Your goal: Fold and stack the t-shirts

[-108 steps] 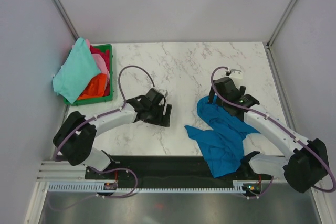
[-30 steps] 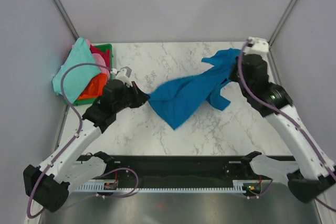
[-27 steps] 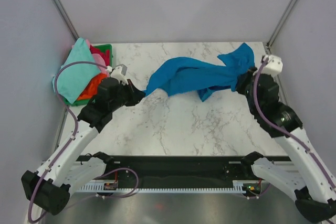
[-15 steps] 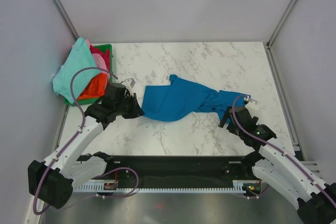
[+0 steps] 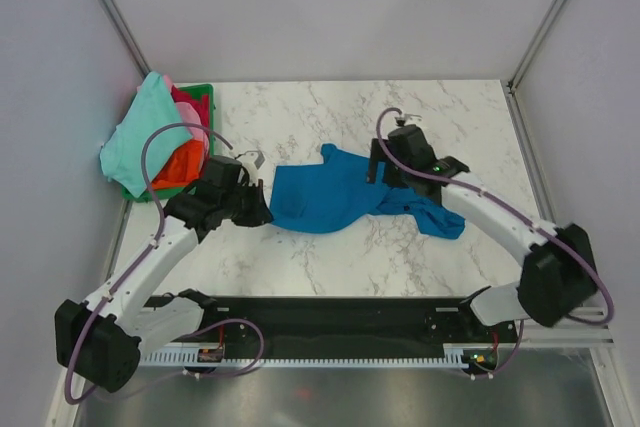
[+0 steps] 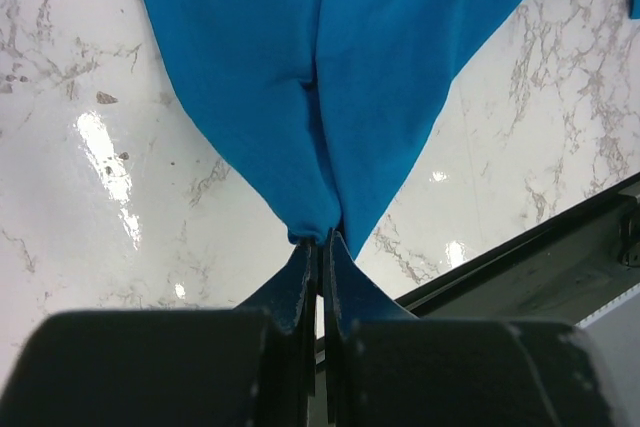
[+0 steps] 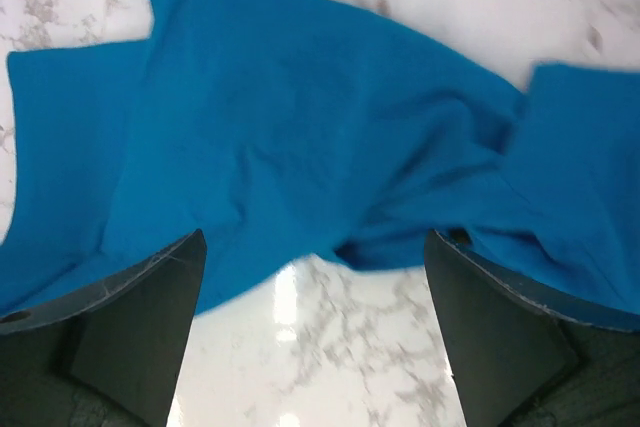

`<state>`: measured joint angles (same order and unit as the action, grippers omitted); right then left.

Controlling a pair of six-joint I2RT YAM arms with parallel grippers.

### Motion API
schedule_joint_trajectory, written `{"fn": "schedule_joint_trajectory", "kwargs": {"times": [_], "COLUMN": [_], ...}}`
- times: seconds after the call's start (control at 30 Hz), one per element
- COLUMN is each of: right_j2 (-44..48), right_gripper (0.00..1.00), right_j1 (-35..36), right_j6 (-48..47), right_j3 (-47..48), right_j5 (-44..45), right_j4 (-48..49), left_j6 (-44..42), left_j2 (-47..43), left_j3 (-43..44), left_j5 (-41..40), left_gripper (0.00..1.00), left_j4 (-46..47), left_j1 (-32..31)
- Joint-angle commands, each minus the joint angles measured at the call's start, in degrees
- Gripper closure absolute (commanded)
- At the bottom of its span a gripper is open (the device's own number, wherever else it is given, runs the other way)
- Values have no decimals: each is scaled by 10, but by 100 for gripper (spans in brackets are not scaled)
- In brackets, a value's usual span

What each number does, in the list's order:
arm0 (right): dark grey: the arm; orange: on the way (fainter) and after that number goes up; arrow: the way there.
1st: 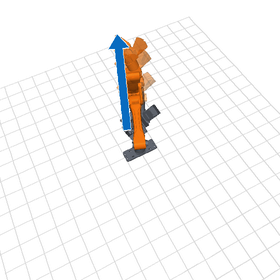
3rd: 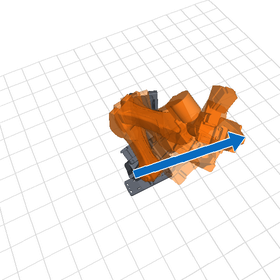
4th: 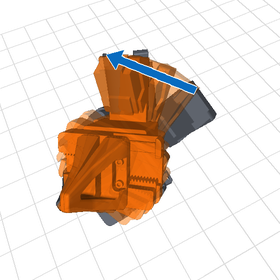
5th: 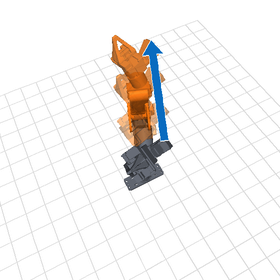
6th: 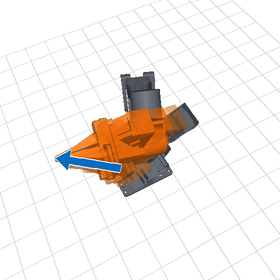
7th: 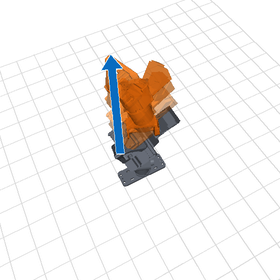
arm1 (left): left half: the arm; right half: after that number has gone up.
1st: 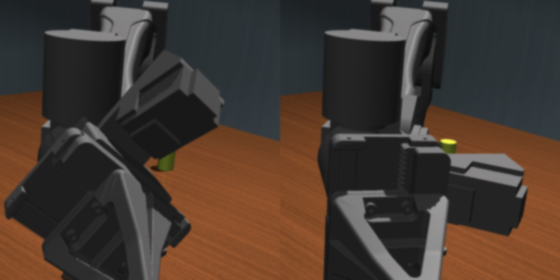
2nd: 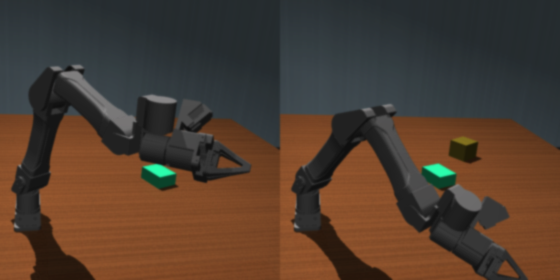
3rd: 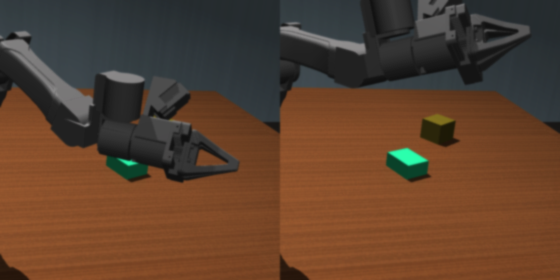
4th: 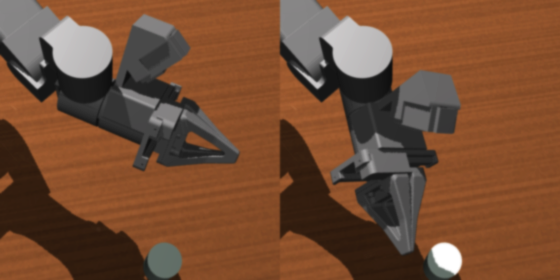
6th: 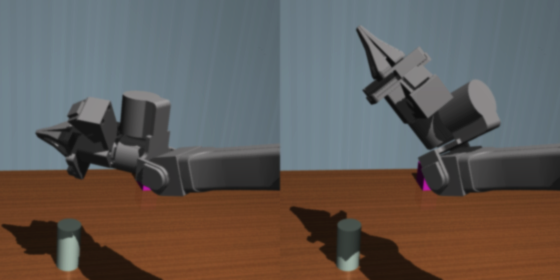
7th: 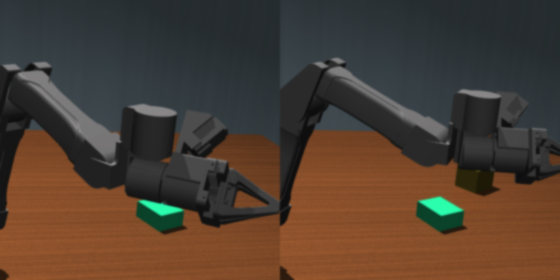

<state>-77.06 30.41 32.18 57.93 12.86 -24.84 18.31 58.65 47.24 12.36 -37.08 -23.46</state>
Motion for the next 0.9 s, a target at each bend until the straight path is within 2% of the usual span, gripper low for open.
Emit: {"fn": "schedule_joint_trajectory", "kwargs": {"times": [0.0,0.07,0.1,0.27,0.3,0.4,0.5,0.73,0.77,0.83,0.87], "right_j2": [-119,-211,-242,-446,-472,-555,-614,-681,-684,-692,-695], "right_gripper": [2,2,2,2,3,3,4,11,19,24,32], "right_j1": [9,10,11,39,40,47,48,54,55,56,57], "right_j6": [-76,-89,-96,-157,-166,-187,-201,-226,-230,-237,-241], "right_j3": [135,202,273,486,548,651,722,750,745,743,743], "right_j5": [-38,-63,-70,-53,-57,-58,-52,-7,-1,9,14], "right_j4": [28,12,3,-85,-97,-130,-151,-168,-168,-167,-167], "left_j6": [-34,-34,-34,-35,-35,-35,-35,-35,-35,-36,-36], "left_j2": [14,16,16,17,16,15,13,4,5,4,5], "left_j3": [16,16,14,14,14,14,14,12,12,11,11], "left_j5": [25,28,28,35,35,38,43,50,51,57,57], "left_gripper": [98,98,98,98,98,98,98,98,98,98,98], "left_j4": [2,3,3,5,6,5,8,10,10,11,11], "left_j1": [3,3,4,4,6,7,10,15,16,18,19]}}
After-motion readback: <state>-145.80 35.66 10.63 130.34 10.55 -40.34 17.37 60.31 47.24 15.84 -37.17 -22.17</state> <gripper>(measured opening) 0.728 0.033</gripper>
